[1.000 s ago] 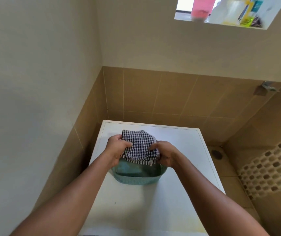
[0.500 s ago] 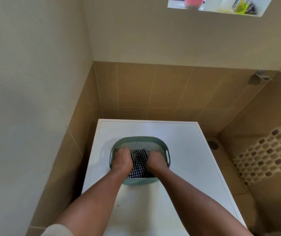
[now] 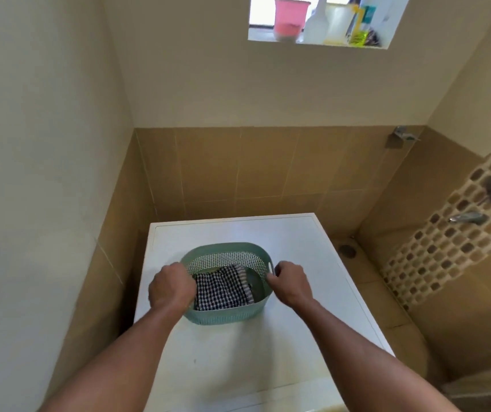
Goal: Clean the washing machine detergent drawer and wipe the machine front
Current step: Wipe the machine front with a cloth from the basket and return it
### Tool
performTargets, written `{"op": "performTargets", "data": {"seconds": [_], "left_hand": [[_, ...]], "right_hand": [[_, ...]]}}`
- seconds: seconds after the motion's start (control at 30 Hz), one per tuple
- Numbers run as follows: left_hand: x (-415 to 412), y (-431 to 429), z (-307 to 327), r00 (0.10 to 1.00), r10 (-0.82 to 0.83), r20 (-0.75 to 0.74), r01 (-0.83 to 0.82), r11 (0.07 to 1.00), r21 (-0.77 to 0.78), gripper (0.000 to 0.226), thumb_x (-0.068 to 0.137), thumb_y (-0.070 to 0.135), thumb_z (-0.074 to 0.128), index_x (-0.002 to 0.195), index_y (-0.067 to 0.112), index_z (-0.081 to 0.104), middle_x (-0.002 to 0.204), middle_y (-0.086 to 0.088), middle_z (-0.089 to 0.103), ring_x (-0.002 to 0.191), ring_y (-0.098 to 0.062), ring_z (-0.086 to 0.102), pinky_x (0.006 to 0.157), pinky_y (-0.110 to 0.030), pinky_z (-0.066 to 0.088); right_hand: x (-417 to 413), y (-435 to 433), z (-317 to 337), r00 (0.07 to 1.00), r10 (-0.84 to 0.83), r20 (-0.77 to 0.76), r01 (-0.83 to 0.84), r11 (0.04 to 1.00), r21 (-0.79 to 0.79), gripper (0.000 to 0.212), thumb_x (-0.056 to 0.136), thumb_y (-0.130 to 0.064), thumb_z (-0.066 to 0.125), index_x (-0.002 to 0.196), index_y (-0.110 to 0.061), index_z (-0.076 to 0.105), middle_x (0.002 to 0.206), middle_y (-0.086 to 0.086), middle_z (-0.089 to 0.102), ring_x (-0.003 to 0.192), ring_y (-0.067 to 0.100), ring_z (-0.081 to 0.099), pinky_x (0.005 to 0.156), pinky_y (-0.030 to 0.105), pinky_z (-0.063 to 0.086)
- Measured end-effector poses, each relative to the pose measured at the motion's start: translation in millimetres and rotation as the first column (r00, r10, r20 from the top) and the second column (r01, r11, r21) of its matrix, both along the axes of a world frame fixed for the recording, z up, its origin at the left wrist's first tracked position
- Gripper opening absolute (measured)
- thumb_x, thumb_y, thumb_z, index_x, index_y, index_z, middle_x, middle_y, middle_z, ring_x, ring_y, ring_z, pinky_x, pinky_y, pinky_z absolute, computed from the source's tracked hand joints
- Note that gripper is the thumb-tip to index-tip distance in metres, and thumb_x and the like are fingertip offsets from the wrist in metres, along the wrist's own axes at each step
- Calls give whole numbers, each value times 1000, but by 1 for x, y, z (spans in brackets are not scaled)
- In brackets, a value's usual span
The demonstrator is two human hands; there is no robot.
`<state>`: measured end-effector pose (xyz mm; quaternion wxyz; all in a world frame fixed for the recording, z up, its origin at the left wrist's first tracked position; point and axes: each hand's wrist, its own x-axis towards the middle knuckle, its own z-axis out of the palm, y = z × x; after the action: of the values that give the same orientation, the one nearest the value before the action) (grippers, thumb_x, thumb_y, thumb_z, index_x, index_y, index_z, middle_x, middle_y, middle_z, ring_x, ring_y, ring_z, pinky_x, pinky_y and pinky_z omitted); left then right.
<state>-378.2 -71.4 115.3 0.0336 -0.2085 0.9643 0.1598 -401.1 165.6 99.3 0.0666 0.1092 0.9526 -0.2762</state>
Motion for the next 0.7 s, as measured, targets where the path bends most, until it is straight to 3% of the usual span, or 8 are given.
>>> {"op": "performTargets", "data": {"seconds": [0.07, 0.13, 0.27, 0.37, 0.53, 0.7], "left_hand": [[3, 4, 0, 999, -51, -10, 51, 999, -1, 20, 97, 17, 57, 112, 9, 68, 83, -1, 57, 69, -17, 56, 49, -24, 41], [5, 13, 7, 996, -79, -45, 79, 997, -7, 19, 97, 16, 59, 111, 9, 68, 82, 0, 56, 66, -15, 54, 44, -21, 34], [8, 54, 29, 986, -137, -92, 137, 991, -6, 18, 94, 14, 58, 106, 7, 69, 87, -7, 67, 73, -24, 63, 58, -30, 54], [14, 104, 48, 970, -205, -133, 208, 978, 5, 19, 91, 11, 55, 103, 6, 70, 94, -13, 72, 80, -31, 68, 67, -34, 57], [31, 221, 81, 907, -362, -215, 373, 928, 12, 19, 89, 8, 52, 97, 3, 69, 93, -17, 71, 74, -32, 60, 61, -32, 47], [71, 369, 106, 807, -541, -236, 561, 828, 20, 16, 85, 9, 57, 92, 5, 70, 92, -16, 72, 72, -31, 58, 61, -31, 46]], "right_hand": [[11, 5, -3, 998, -54, -27, 52, 996, -70, 22, 88, -25, 63, 71, -12, 63, 72, 6, 66, 67, 24, 64, 59, 34, 51], [20, 14, -1, 994, -95, -56, 90, 992, -88, 29, 87, -20, 61, 59, -13, 56, 60, 4, 59, 56, 21, 57, 49, 29, 42], [38, 61, 26, 981, -144, -133, 134, 987, -83, 37, 86, -19, 63, 51, -14, 49, 52, 2, 50, 48, 17, 47, 43, 26, 30], [57, 113, 55, 961, -200, -192, 194, 980, -52, 32, 82, -20, 63, 53, -12, 52, 58, 8, 53, 56, 25, 52, 52, 27, 32], [112, 229, 93, 919, -303, -251, 303, 952, -40, 23, 80, -17, 63, 63, -2, 69, 74, 25, 68, 71, 38, 62, 59, 33, 35], [205, 364, 120, 841, -469, -269, 473, 879, -52, 22, 77, -18, 63, 69, 0, 73, 69, 20, 68, 67, 35, 64, 58, 33, 43]]}}
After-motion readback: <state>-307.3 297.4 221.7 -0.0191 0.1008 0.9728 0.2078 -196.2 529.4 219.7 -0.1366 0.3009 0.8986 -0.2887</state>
